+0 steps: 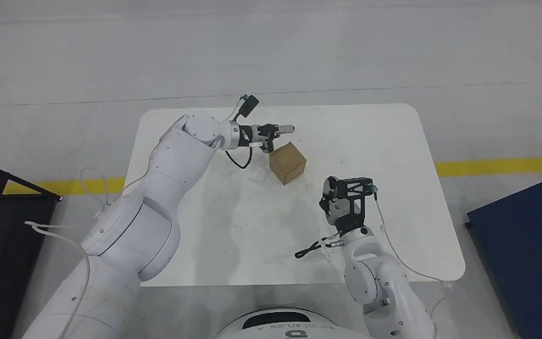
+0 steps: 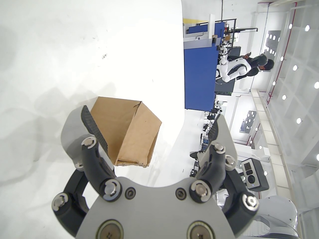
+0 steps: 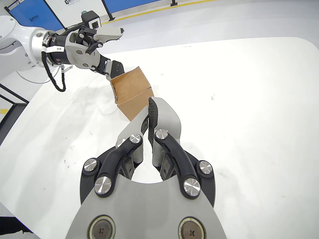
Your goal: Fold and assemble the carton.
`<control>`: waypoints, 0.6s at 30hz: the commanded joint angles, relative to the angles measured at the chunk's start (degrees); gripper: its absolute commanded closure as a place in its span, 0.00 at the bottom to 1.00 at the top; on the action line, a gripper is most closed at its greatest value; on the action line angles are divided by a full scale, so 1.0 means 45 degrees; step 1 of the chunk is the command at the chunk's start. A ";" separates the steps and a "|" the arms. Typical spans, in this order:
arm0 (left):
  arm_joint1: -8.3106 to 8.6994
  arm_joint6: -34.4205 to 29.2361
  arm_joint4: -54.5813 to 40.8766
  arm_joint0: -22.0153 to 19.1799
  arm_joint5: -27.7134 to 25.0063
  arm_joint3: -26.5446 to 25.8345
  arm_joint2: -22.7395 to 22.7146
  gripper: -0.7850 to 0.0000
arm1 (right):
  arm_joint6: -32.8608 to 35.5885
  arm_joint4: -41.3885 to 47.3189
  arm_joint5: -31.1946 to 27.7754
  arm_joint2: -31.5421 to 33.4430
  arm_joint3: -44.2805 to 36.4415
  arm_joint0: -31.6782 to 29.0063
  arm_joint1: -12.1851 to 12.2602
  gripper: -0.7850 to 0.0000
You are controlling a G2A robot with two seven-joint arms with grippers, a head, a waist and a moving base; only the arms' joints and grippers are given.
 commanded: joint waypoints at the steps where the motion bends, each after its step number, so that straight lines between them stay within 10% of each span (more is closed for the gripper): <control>1: 0.0033 0.0505 0.0279 0.0074 0.0116 -0.0103 0.0043 0.00 | -0.0064 -0.0040 -0.0062 -0.0024 0.0046 0.0073 0.0013 1.00; 8: 0.0226 0.2354 0.1898 0.0383 0.1021 -0.1042 0.0289 0.00 | -0.0118 -0.0128 0.0214 -0.0169 0.0042 0.0178 0.0040 1.00; 18: 0.0395 -0.0094 0.0229 0.1146 0.1160 -0.2264 -0.0562 0.00 | -0.0519 0.0408 0.0303 0.0140 -0.0173 -0.0271 0.0121 1.00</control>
